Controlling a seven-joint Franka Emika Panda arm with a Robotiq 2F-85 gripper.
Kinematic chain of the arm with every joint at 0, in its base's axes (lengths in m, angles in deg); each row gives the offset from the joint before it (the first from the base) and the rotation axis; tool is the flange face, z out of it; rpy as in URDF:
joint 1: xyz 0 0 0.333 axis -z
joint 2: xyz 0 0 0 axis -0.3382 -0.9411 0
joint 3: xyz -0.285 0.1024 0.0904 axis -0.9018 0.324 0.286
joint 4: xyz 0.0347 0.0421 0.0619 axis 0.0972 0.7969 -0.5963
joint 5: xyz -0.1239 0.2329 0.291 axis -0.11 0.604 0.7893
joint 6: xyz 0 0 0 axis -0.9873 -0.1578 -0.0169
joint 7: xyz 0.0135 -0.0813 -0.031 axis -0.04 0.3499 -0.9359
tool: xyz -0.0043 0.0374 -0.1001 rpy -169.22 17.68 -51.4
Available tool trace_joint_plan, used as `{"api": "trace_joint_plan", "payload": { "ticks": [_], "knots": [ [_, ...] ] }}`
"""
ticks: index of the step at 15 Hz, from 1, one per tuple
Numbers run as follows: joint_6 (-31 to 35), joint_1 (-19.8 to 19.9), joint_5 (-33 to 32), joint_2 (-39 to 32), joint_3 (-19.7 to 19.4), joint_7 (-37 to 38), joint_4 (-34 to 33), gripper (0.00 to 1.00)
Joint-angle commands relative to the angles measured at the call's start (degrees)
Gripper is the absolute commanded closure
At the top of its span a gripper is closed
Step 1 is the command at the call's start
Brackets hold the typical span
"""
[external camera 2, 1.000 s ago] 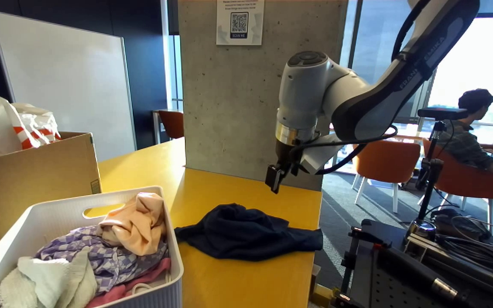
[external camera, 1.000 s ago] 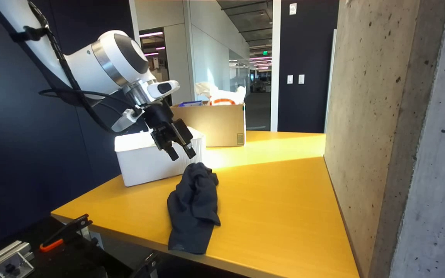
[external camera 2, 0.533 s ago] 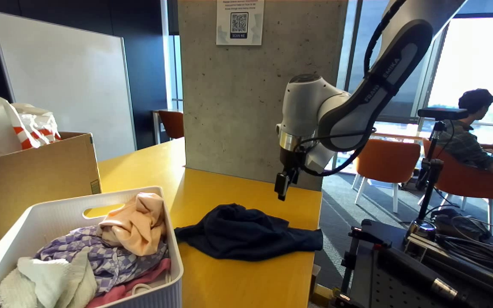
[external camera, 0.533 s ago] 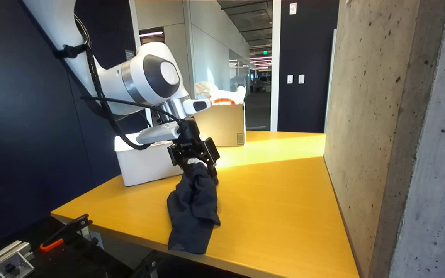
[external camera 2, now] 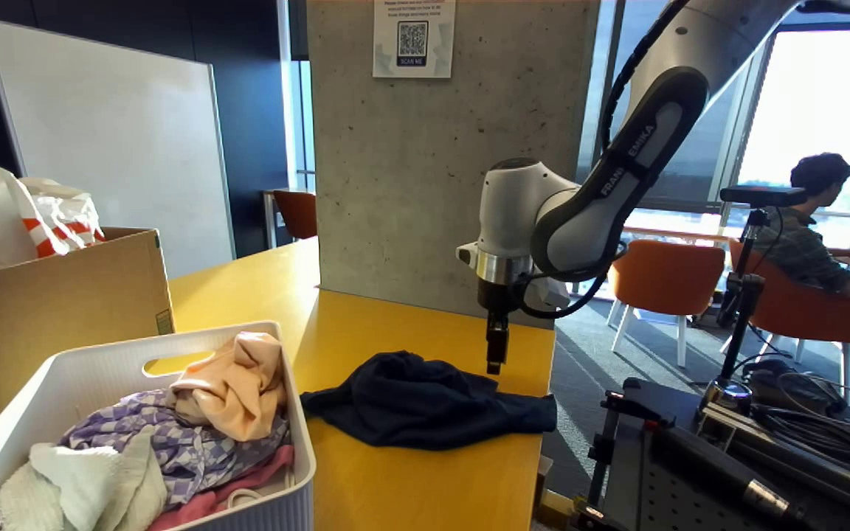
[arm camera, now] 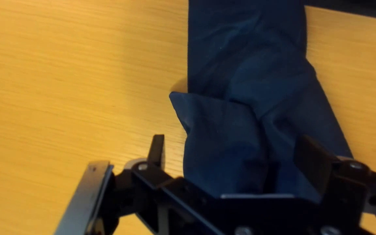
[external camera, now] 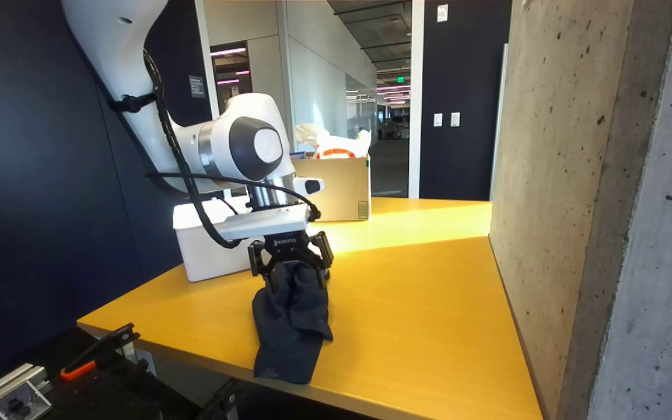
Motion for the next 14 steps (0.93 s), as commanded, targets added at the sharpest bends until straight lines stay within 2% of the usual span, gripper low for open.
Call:
{"api": "trace_joint_plan", "payload": {
  "ticks": [1, 4, 7, 14],
  "knots": [
    [-1.29, -3.57, 3.43, -2.73, -3.90, -12.10, -4.18, 0.00],
    [-0.65, -4.59, 4.00, -5.19, -4.22, -17.92, -7.67, 0.00],
    [1.28, -2.63, 7.18, -8.41, -1.66, -26.14, -11.10, 0.00],
    [-0.10, 1.36, 16.06, -16.33, 3.64, -41.85, -19.20, 0.00]
  ]
}}
